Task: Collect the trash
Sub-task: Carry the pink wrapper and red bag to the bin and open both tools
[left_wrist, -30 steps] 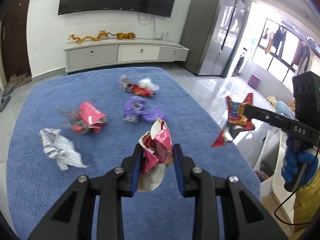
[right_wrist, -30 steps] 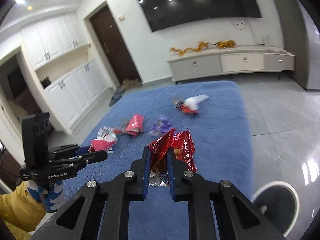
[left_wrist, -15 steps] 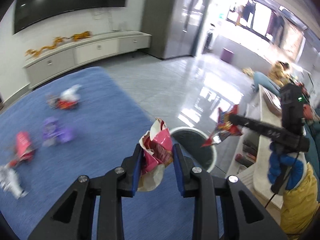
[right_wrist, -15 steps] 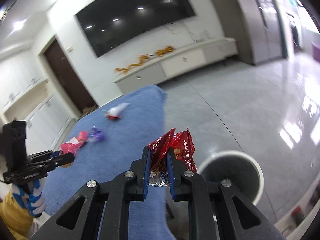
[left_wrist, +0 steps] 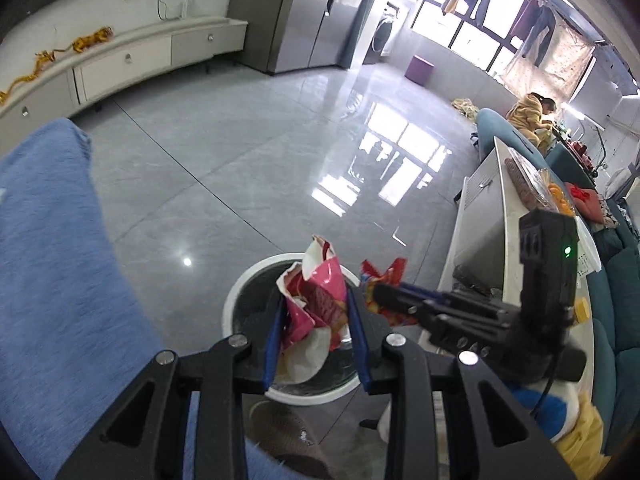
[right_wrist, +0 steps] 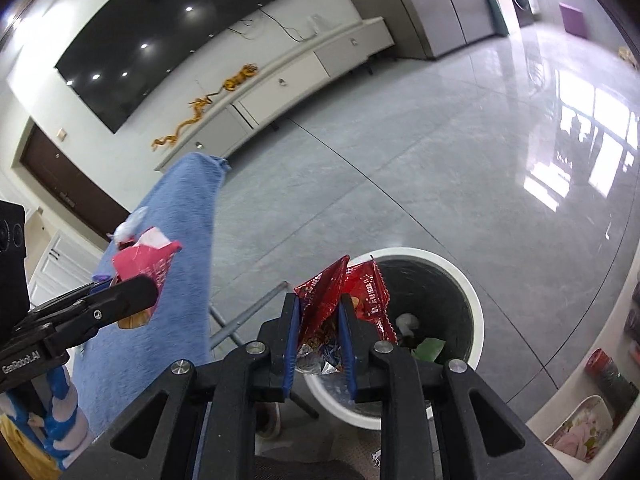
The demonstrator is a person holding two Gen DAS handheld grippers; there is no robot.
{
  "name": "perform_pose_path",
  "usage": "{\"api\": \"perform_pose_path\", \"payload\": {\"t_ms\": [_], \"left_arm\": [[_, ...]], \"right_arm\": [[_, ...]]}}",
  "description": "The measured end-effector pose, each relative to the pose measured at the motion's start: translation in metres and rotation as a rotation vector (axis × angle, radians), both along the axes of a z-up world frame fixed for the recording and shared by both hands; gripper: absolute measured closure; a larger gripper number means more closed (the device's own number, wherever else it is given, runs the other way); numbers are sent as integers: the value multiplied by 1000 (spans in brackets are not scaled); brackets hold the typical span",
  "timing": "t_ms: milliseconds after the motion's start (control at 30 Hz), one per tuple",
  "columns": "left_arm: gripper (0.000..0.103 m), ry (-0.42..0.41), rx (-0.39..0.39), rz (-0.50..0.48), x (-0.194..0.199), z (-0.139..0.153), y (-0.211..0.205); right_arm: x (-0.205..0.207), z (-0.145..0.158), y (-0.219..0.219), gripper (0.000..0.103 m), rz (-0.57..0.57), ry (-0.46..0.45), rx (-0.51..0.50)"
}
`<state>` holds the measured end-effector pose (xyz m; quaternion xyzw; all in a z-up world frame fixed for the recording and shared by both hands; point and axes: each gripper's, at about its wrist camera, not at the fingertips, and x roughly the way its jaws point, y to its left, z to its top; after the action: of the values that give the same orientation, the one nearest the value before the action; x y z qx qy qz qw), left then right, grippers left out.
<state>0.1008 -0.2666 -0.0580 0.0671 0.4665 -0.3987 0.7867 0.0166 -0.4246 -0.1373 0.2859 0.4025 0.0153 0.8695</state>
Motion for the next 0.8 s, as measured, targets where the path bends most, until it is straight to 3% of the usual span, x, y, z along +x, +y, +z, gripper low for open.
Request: {"api": "perform_pose_path", "payload": {"t_ms": [67,167,200,433,667,800], "left_arm": [[66,15,10,-8,4,-9,-14],[54,41,7,-8,12,-19,-23],[54,46,7,-7,14,-20,-22],[54,66,-2,17,16,-25,-18],[54,-46,9,83,-1,-2,9],[54,-135,27,128,-17,14,27]], "right_arm": [[5,-10,-6,82,-4,21,9],[10,-23,-12,69,-15,58,8],[12,-27,-13,62,-20,71,9],[11,-40,-19,56,-57,115,7],[2,-20,-9,53,-73,84,-40],[-7,8,7,50,-88,36,-96]]}}
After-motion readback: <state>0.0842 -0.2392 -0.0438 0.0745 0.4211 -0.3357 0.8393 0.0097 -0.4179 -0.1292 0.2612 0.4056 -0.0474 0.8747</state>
